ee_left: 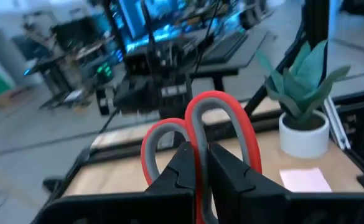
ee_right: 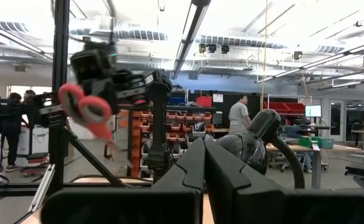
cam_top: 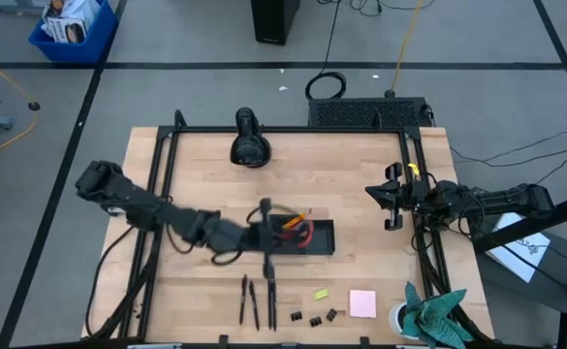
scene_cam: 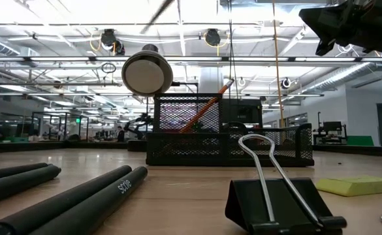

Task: Pick and place office supplies into organizer
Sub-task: Put the scissors into the desk organizer

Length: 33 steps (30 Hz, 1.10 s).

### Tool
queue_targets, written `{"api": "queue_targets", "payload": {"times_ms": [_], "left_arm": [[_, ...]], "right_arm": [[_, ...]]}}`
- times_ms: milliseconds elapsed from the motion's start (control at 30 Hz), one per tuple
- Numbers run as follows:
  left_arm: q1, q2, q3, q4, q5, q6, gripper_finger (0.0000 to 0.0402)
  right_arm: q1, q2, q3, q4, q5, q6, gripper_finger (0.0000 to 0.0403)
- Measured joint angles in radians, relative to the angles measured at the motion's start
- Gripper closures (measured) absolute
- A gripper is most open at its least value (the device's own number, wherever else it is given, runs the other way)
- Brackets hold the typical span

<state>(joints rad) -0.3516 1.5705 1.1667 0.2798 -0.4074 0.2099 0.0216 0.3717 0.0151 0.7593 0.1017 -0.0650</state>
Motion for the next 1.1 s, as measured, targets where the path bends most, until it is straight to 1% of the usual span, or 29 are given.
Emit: {"api": "queue_targets", "payload": {"times_ms": [133,233,333,433,533,667,767,867,967,1100], "left_arm": [[0.109,0.035,0.0,0.109,0.198,0.041,0.0374],[0.181,0.076,-0.005,0.157,0.328,0.043,0.0376],[0.246,0.112,-0.04,0.257,0.455,0.016,0.0381],[0.297,0.125,-0.105,0.412,0.544,-0.024,0.0379],[0.323,0.128,-0.188,0.59,0.594,-0.055,0.0377],[0.331,0.128,-0.297,0.795,0.599,-0.117,0.0377],[0.324,0.128,-0.341,0.883,0.57,-0.165,0.0377],[0.306,0.128,-0.352,0.908,0.531,-0.207,0.0376],[0.282,0.13,-0.352,0.906,0.48,-0.213,0.0376],[0.258,0.185,-0.354,0.934,0.439,-0.219,0.0376]], "right_arm": [[0.0,0.0,0.0,0.0,0.0,-0.002,0.0403],[0.0,0.0,0.0,0.0,-0.001,-0.004,0.0403],[0.0,0.0,0.0,0.0,-0.001,-0.007,0.0403],[0.0,0.0,0.0,0.0,-0.001,-0.007,0.0403],[0.0,0.0,0.0,0.0,-0.001,-0.011,0.0403],[0.0,0.0,0.0,0.0,0.0,-0.033,0.0403],[-0.002,0.0,0.0,0.0,0.001,-0.034,0.0403],[-0.002,0.0,0.0,0.001,0.002,-0.036,0.0403],[-0.002,0.0,0.0,0.013,0.004,-0.036,0.0403],[-0.002,0.0,0.0,0.022,0.006,-0.034,0.0403]]}}
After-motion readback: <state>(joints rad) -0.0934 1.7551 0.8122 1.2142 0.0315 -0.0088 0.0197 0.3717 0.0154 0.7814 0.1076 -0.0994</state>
